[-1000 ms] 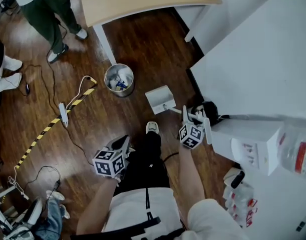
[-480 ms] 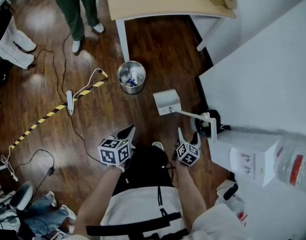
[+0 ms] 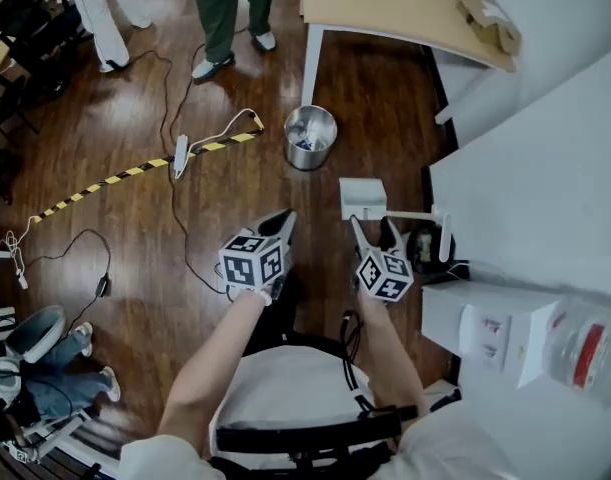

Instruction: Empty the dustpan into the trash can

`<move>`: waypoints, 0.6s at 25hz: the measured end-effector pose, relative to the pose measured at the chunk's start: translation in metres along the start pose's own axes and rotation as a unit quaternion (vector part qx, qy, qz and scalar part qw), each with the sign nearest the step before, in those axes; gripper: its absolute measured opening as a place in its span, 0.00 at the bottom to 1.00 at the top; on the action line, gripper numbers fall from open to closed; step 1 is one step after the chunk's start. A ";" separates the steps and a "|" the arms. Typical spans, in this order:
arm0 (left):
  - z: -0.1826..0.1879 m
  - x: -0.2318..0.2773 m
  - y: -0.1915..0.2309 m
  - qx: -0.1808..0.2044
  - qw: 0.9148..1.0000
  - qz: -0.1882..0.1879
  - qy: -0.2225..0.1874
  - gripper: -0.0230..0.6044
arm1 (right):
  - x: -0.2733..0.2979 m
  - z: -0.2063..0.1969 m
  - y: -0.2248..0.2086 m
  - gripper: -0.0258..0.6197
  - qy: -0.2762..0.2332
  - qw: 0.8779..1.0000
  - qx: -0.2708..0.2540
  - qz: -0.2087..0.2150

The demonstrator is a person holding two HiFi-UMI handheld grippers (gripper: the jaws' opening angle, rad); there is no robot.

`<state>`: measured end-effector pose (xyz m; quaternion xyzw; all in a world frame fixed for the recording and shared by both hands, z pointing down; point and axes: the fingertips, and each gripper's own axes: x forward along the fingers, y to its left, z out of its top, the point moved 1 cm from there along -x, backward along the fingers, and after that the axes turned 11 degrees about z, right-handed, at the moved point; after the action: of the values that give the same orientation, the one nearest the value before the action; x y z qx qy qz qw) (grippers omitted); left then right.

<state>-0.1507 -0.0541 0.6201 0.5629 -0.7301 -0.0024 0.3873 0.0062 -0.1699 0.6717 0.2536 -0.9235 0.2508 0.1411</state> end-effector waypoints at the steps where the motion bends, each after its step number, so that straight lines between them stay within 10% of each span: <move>1: -0.004 -0.013 -0.007 -0.001 1.000 0.000 -0.010 0.03 | -0.007 0.007 0.017 0.60 -0.001 1.000 -0.013 0.023; 9: -0.044 -0.145 -0.085 0.010 0.997 -0.005 -0.072 0.03 | -0.137 0.033 0.109 0.07 -0.019 0.990 -0.093 0.106; 15: -0.070 -0.222 -0.138 0.031 0.995 -0.012 -0.092 0.03 | -0.230 0.036 0.139 0.04 -0.022 0.986 -0.101 0.129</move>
<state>0.0168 0.1085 0.4835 0.5807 -0.7555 -0.0366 0.3011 0.1171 0.0061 0.4979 0.1223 -0.9720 0.1666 0.1118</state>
